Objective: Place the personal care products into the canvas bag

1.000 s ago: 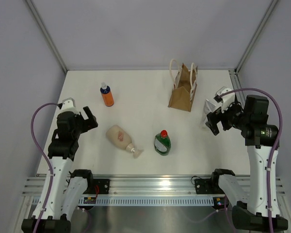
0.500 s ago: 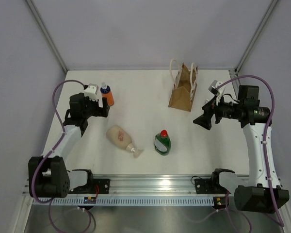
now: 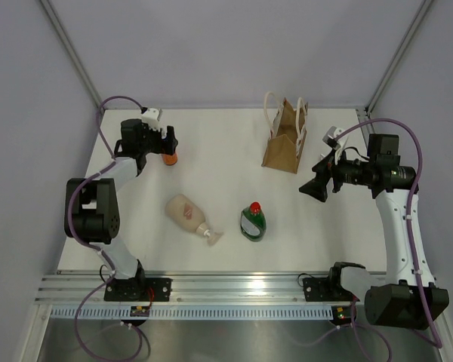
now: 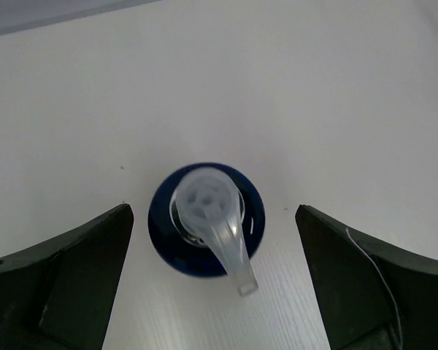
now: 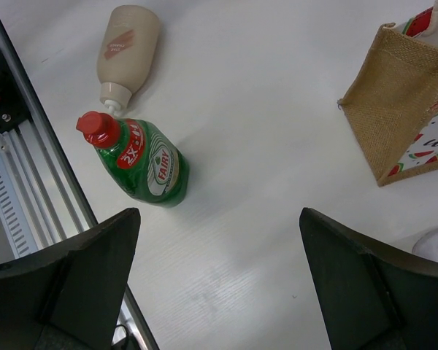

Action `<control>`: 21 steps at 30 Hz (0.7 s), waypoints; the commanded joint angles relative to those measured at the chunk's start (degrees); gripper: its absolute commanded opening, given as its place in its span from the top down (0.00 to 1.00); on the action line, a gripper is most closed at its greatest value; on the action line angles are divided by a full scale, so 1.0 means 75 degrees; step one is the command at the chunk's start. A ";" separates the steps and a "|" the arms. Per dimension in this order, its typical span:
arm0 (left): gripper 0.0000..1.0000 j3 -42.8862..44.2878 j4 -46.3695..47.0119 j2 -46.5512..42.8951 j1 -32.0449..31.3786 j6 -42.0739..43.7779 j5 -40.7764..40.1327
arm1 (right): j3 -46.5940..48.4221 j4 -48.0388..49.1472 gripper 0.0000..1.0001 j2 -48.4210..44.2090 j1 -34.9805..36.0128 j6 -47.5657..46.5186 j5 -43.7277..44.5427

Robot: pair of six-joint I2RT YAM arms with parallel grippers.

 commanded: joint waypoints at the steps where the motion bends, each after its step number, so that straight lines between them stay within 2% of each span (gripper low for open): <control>1: 0.01 0.0614 0.0672 0.0383 0.0060 -0.0048 -0.0067 | 0.0011 0.0252 0.00 -0.0034 -0.0058 -0.0091 -0.0018; 4: 0.02 0.0755 0.0778 0.0629 0.0048 -0.0095 -0.0079 | 0.0117 0.0264 0.01 0.0049 -0.0093 -0.0056 0.0017; 10: 0.15 0.0744 0.0802 0.0770 0.0013 -0.0189 -0.0102 | 0.0293 0.0276 0.01 0.0119 -0.0164 0.0015 0.0029; 13: 0.32 0.0720 0.0755 0.0689 -0.0034 -0.0211 -0.0138 | 0.0269 0.0276 0.00 0.0096 -0.0175 0.0015 0.0076; 14: 0.50 0.0732 0.0743 0.0654 -0.0034 -0.0247 -0.0091 | 0.0258 0.0276 0.00 0.0084 -0.0176 0.0026 0.0064; 16: 0.68 0.0744 0.0789 0.0444 -0.0057 -0.0422 0.0025 | 0.0246 0.0276 0.01 0.0060 -0.0187 0.0038 0.0064; 17: 0.83 0.0755 0.0778 0.0361 -0.0104 -0.0469 0.0073 | 0.0234 0.0288 0.01 0.0037 -0.0187 0.0061 0.0053; 18: 0.91 0.0837 0.0720 0.0256 -0.0139 -0.0528 0.0096 | 0.0234 0.0288 0.00 0.0025 -0.0187 0.0073 0.0041; 19: 0.97 0.0919 0.0603 0.0081 -0.0163 -0.0552 0.0236 | 0.0211 0.0288 0.00 0.0002 -0.0187 0.0085 0.0052; 21: 1.00 0.1025 0.0252 -0.0084 -0.0338 -0.0914 0.0377 | 0.0187 0.0276 0.00 -0.0080 -0.0199 0.0178 0.0087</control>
